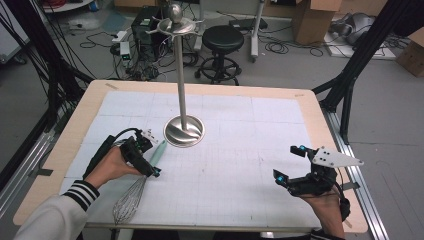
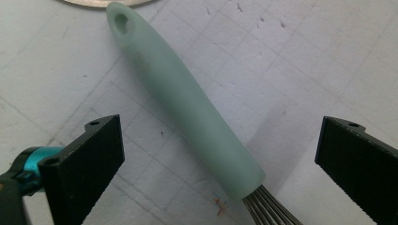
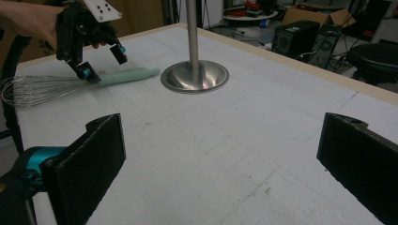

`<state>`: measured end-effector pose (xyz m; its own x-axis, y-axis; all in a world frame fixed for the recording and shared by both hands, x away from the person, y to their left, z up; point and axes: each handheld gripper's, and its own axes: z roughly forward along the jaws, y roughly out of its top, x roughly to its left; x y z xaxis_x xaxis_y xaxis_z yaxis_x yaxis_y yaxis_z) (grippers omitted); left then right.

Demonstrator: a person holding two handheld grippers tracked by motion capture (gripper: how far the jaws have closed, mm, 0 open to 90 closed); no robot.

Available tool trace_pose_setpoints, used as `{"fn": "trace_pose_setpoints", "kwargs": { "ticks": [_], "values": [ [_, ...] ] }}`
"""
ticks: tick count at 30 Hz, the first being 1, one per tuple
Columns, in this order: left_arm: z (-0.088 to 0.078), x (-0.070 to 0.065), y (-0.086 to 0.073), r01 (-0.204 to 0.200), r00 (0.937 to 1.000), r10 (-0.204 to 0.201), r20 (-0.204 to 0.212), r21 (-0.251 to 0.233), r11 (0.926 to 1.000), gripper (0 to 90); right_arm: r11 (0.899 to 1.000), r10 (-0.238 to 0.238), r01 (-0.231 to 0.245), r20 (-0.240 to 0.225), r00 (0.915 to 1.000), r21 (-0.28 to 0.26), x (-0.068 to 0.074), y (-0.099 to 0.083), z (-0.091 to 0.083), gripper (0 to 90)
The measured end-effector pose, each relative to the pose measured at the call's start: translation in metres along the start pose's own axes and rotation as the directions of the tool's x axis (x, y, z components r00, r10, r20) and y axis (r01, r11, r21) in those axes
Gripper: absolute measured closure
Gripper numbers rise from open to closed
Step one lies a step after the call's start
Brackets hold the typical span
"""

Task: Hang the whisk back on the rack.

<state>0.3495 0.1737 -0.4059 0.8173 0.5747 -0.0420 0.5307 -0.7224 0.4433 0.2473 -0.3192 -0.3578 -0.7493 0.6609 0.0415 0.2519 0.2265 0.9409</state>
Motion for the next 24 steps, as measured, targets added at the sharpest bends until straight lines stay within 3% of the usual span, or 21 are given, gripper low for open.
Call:
{"fn": "trace_pose_setpoints", "kwargs": {
  "ticks": [2, 5, 11, 24],
  "values": [
    [0.0016, -0.0003, -0.0001, -0.005, 1.0000, 0.005, -0.002, 0.011, 0.9999, 2.5, 1.000, 0.002, -0.002, 0.001, 1.0000, -0.001, 0.0001, 0.0001, 0.0000, 0.5],
    [0.0030, 0.0005, -0.0002, -0.020, 0.9997, 0.020, 0.012, 0.025, 0.9995, 9.8, 1.000, 0.000, 0.000, 0.002, 1.0000, -0.002, 0.0001, 0.0005, -0.0001, 0.5],
    [0.0083, 0.0017, 0.0001, -0.005, 1.0000, 0.004, 0.008, 0.056, 0.9984, 12.9, 1.000, 0.002, -0.002, 0.001, 1.0000, -0.004, 0.0000, 0.0005, 0.0001, 0.5],
    [0.0084, 0.0036, 0.0009, -0.007, 0.9995, 0.005, 0.031, 0.079, 0.9968, 39.7, 1.000, 0.004, -0.003, 0.001, 1.0000, -0.005, -0.0007, 0.0002, -0.0002, 0.5]
  ]
}}
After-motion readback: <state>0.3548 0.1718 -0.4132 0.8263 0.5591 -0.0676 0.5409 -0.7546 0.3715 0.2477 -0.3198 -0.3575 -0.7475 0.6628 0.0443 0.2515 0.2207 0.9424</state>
